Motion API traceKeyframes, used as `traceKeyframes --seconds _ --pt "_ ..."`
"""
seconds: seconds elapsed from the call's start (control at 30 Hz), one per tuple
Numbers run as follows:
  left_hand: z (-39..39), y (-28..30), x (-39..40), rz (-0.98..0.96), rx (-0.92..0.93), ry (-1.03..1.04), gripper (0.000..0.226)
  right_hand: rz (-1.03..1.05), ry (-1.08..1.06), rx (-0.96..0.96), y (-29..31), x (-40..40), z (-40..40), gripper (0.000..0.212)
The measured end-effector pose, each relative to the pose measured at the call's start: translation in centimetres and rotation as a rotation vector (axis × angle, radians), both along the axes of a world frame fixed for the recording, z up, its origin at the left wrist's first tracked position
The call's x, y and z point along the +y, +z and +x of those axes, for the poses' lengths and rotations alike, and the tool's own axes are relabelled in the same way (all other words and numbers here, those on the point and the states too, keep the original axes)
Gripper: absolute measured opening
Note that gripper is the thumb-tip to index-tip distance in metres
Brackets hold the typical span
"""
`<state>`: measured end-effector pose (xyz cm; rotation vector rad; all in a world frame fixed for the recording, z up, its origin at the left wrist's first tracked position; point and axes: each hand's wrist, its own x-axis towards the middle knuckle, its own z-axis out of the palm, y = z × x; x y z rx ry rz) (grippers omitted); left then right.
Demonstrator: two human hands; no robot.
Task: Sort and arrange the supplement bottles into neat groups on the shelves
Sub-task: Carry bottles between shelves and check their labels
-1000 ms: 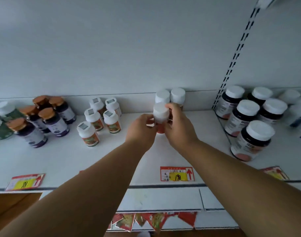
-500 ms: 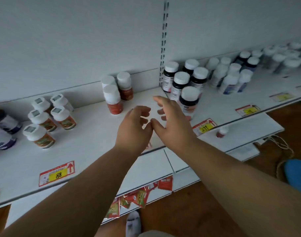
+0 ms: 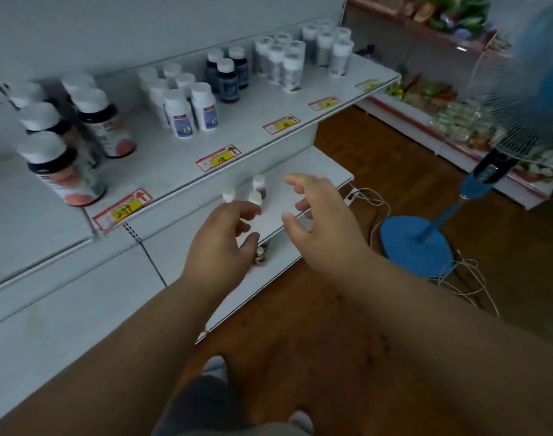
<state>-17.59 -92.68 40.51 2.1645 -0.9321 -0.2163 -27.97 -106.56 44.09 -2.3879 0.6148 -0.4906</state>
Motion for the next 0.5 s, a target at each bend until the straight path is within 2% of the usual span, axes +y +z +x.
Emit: traceKeyframes --seconds 0.27,0.5 --pt "5.8 -9.0 -9.8 0.173 0.056 0.022 0.039 0.052 -0.026 0.13 -8.6 -9.2 5.8 0.053" --pt "12.9 -20.0 -16.0 0.351 0.09 0.074 0.037 0.201 -0.042 0.193 -20.7 -15.4 12.7 0.05"
